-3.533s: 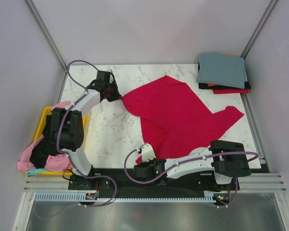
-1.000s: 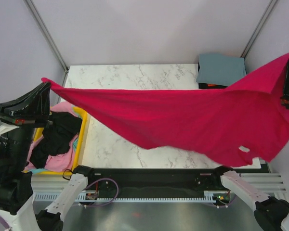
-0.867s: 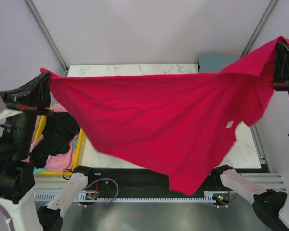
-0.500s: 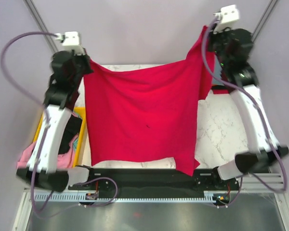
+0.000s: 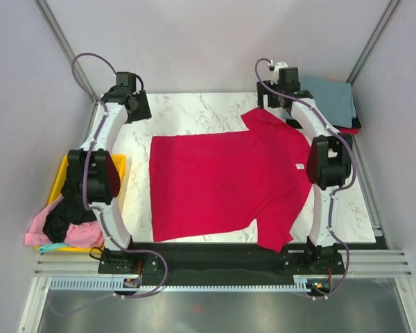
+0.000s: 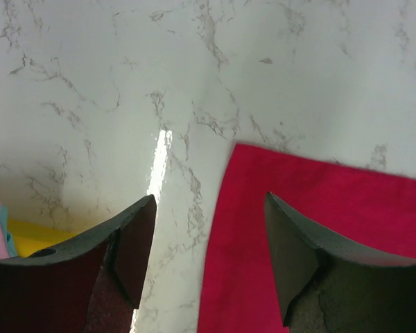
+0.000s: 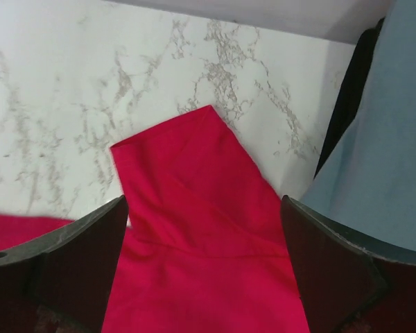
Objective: Fold and stack the t-shirts
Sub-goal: Flatten the tshirt out
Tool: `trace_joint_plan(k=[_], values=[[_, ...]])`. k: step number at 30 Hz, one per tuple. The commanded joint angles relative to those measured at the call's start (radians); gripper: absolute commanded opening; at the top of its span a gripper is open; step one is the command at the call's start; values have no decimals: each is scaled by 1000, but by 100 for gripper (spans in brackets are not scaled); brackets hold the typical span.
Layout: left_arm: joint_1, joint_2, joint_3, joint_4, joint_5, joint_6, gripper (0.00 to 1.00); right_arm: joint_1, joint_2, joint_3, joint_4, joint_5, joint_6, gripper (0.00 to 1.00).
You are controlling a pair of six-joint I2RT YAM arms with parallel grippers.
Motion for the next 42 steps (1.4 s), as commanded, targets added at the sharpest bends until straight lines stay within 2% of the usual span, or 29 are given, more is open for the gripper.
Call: trace_joint_plan(k=[1, 3, 4, 7, 10, 14, 23, 27, 33, 38, 42], values=[[-46, -208, -67, 70, 57, -102, 70, 1, -245, -126, 135, -32, 60, 98], [-95, -221, -153, 110, 100, -130, 68, 4, -311, -221, 189, -92, 112, 98], [-110, -224, -185, 127, 126, -160, 68, 4, -332, -333, 217, -119, 126, 98], [-159, -203, -326, 219, 204, -235, 66, 26, -412, -491, 274, -143, 158, 98], [-184, -157, -414, 302, 267, -294, 63, 30, -425, -574, 291, -159, 175, 98], [-210, -34, -399, 325, 298, -309, 61, 35, -411, -599, 308, -189, 199, 98], [-175, 19, -416, 303, 224, -285, 60, 60, -383, -618, 310, -177, 213, 98], [-123, 25, -404, 273, 139, -233, 62, 61, -328, -552, 262, -134, 201, 98], [-35, 92, -322, 242, 158, -213, 62, 79, -184, -348, 162, -69, 158, 98], [-43, 104, -298, 242, 211, -197, 59, 133, -43, -142, 118, 67, 115, 97], [-98, 31, -356, 256, 136, -199, 59, 162, 81, 8, 93, 136, 92, 91]])
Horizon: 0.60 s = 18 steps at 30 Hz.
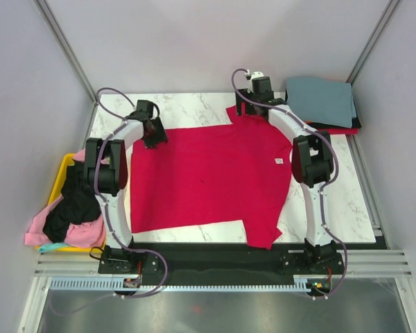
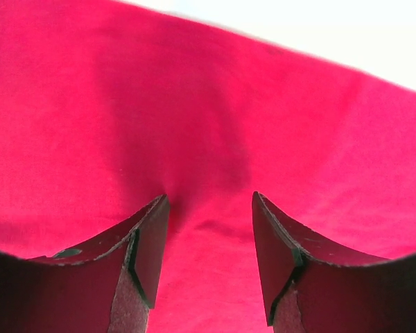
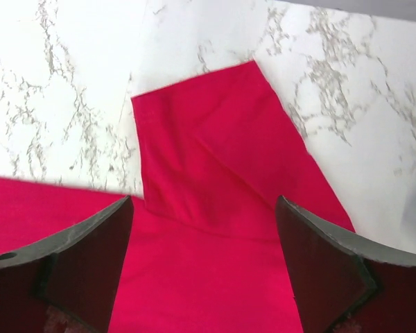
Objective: Fold and stack the t-shirts
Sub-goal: Flatten the tshirt out
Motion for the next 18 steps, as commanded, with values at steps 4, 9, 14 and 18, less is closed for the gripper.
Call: trace_joint_plan(k=[4, 9, 14, 18], values=[[-140, -162, -154, 117, -79, -14, 60, 45, 190, 239, -41, 188, -31, 81], [-135, -287, -434, 419, 102, -133, 61, 45, 271, 335, -48, 238, -46, 70], [-124, -392, -625, 698, 165, -181, 59, 45, 327, 393, -38, 271, -39, 64], [-112, -359, -475, 444, -58, -78, 59, 47, 342, 396, 6, 278, -22, 64]])
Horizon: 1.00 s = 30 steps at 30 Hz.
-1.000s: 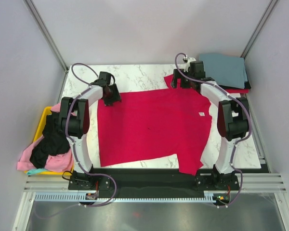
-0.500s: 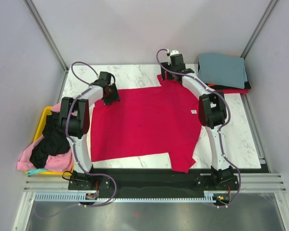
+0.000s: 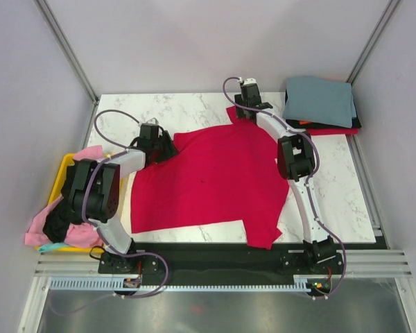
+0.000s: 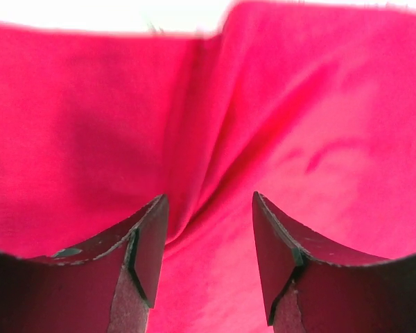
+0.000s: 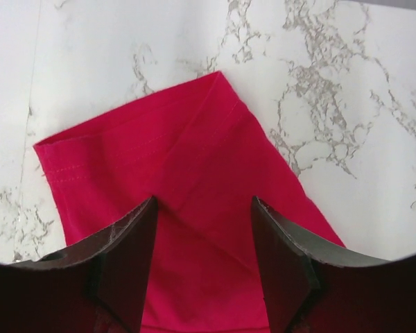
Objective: Fold and stack the t-shirts
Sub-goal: Flatten the tshirt out
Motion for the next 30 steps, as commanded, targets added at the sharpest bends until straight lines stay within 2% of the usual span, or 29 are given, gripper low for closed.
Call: trace_joint_plan(k=[1, 2, 5, 11, 12, 13, 18, 21, 22, 25, 28, 30], values=[[12, 16, 169, -124, -209, 43, 60, 4, 12, 60, 54, 36, 25, 64], [18, 42, 256, -163, -243, 50, 60, 2, 15, 59, 61, 28, 30, 64], [45, 155, 361, -192, -263, 90, 58, 5, 17, 54, 92, 18, 42, 64], [99, 252, 484, -173, -245, 54, 57, 10, 44, 70, 101, 19, 39, 60], [102, 263, 499, -173, -248, 54, 57, 10, 47, 73, 101, 18, 37, 57], [102, 274, 510, -174, -248, 55, 57, 11, 53, 76, 103, 15, 37, 49], [102, 235, 446, -146, -240, 44, 54, 11, 54, 61, 104, 4, 30, 43], [102, 162, 377, -140, -308, 17, 54, 16, 66, 68, 104, -12, 31, 33], [101, 145, 357, -133, -309, 8, 54, 19, 66, 68, 104, -13, 30, 25], [96, 113, 289, -119, -300, -31, 53, 21, 66, 65, 106, -5, 28, 11], [96, 149, 272, -125, -276, -49, 53, 21, 52, 50, 110, 14, 27, 0], [96, 191, 332, -160, -265, -39, 52, 19, 29, 32, 123, 40, 22, 0]])
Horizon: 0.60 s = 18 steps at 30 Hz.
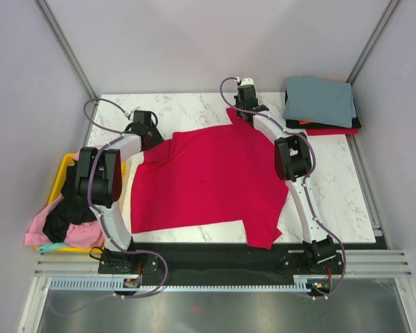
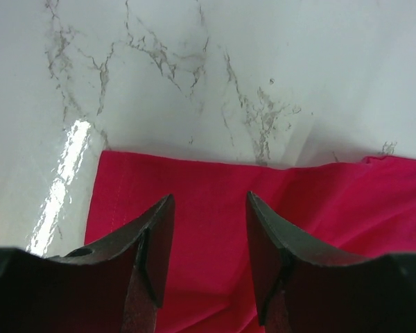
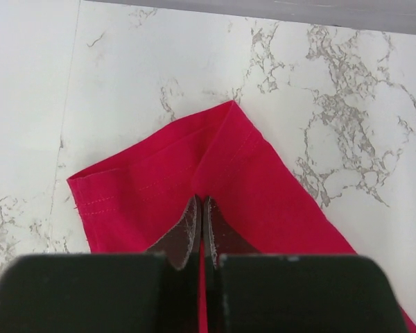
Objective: Fold and stack the t-shirts
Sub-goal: Flatten the tshirt out
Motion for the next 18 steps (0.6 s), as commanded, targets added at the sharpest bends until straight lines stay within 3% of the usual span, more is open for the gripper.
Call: trace_joint_plan(k=[1, 4, 8, 18], values=[[-2, 80, 76, -42, -11, -32, 52, 4, -32, -11, 35, 42, -7, 0], [3, 179, 238, -149, -17, -23, 51, -2, -86, -56, 76, 57, -16, 0], [8, 226, 307, -182, -17, -20, 52, -24, -131, -96, 128, 82, -25, 0], [20, 243, 348, -191, -12, -9, 52, -133, -37, 29, 297, 143, -96, 0]])
